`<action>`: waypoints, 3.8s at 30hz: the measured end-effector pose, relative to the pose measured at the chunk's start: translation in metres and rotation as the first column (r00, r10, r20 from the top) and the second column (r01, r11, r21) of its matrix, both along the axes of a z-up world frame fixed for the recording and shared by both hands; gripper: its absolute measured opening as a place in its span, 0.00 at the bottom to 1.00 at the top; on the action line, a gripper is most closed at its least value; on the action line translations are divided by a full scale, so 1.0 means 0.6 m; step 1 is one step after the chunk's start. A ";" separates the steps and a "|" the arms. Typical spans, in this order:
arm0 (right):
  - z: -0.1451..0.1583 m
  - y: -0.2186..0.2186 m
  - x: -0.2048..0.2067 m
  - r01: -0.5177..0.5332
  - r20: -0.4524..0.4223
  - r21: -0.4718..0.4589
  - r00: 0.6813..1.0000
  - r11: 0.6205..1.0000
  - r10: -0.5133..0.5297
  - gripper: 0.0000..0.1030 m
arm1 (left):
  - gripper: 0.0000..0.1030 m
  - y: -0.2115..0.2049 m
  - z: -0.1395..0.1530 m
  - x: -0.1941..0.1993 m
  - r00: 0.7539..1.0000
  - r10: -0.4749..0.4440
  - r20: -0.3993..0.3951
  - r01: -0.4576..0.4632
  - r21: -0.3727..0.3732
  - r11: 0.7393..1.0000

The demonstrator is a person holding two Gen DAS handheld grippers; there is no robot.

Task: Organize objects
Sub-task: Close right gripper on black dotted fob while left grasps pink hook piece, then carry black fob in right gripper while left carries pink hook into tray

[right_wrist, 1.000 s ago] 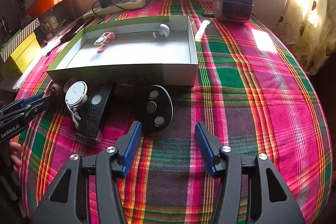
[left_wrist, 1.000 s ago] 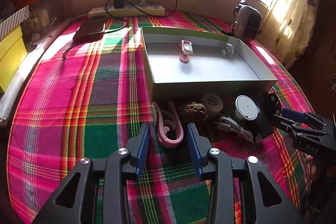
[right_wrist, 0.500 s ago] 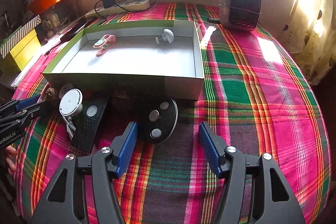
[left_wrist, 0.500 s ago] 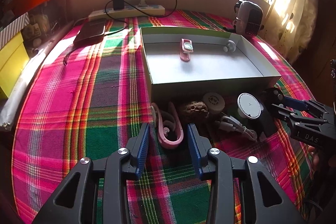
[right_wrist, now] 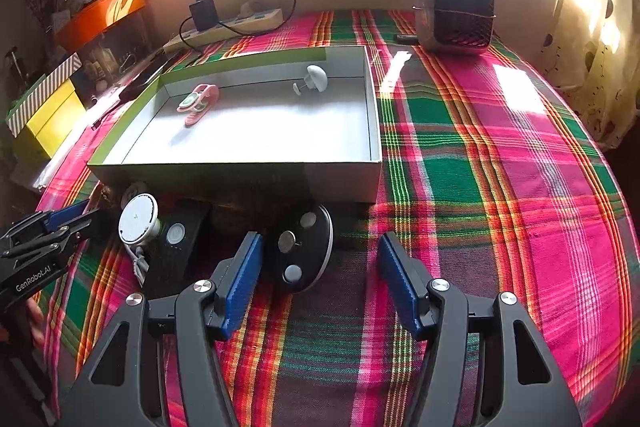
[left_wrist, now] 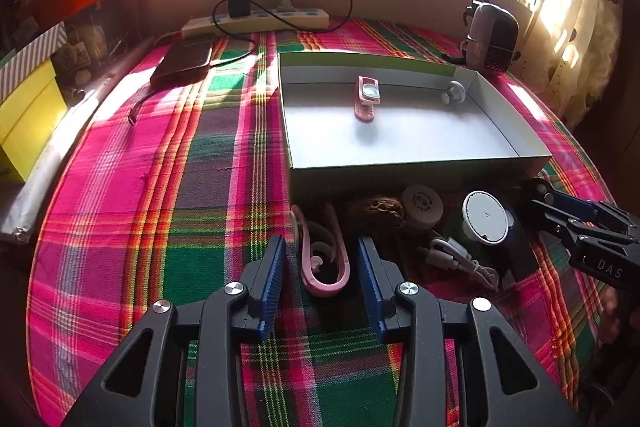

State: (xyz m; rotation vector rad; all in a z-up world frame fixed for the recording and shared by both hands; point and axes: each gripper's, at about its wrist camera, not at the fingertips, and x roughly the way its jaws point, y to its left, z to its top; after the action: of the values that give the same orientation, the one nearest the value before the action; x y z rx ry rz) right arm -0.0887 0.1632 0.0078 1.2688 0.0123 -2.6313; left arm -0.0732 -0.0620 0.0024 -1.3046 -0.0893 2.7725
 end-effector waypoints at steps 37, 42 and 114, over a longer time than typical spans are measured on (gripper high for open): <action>0.000 0.010 0.008 0.027 -0.003 -0.011 1.000 1.000 -0.027 0.27 | 0.21 -0.009 0.001 0.010 0.999 0.037 -0.006 -0.037 -0.020 0.999; 0.000 0.011 0.009 0.027 -0.003 -0.010 1.000 1.000 -0.027 0.27 | 0.21 -0.009 0.001 0.011 0.999 0.037 -0.006 -0.037 -0.020 0.999; 0.081 -0.077 -0.160 -0.170 -0.072 -0.025 0.983 0.985 0.168 0.27 | 0.20 0.019 0.067 -0.141 0.997 -0.039 -0.060 0.040 0.007 0.999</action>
State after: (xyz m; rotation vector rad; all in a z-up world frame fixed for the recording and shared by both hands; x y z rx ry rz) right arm -0.1846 0.1170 0.0562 1.1131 0.0864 -2.5188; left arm -0.1579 -0.0506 0.0428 -1.2070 -0.0704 2.7722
